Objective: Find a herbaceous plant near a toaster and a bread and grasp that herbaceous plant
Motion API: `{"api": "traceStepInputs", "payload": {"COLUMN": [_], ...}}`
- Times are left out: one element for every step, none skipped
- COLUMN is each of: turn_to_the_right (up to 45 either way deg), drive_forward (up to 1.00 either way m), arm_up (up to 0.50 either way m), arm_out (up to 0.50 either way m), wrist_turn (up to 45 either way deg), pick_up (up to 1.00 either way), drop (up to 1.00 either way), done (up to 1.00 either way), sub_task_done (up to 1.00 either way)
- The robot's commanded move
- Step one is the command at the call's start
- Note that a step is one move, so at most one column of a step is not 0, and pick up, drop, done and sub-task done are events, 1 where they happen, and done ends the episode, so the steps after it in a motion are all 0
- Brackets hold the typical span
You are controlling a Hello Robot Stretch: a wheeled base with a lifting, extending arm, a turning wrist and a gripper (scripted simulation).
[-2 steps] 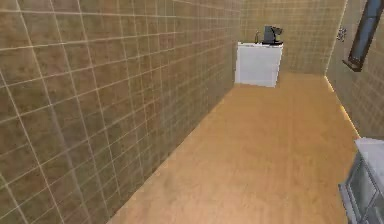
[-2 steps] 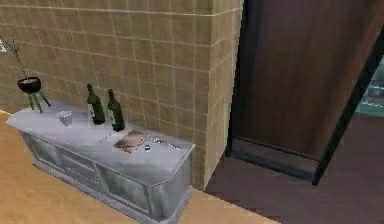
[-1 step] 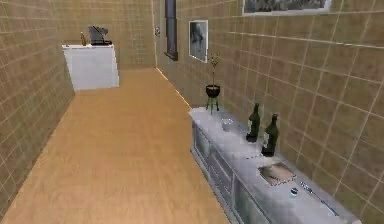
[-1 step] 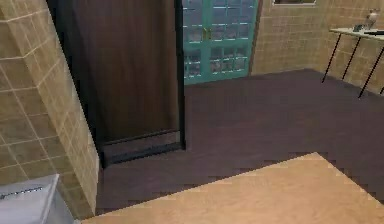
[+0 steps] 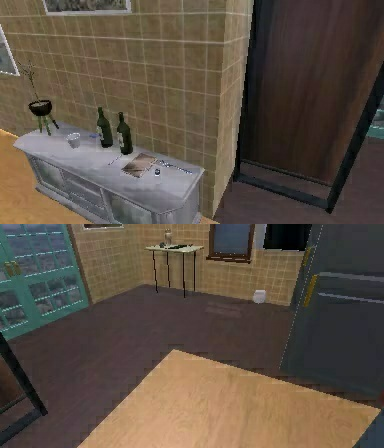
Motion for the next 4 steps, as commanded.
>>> {"api": "traceStepInputs", "payload": {"turn_to_the_right": [24.0,0.0,-45.0,-45.0], "drive_forward": [0.0,0.05,0.0,0.0], "arm_up": [0.0,0.0,0.0,0.0], "arm_out": [0.0,0.0,0.0,0.0], "wrist_turn": [0.0,0.0,0.0,0.0], "pick_up": [0.0,0.0,0.0,0.0], "drop": [0.0,0.0,0.0,0.0], "done": [0.0,0.0,0.0,0.0], "sub_task_done": [0.0,0.0,0.0,0.0]}}
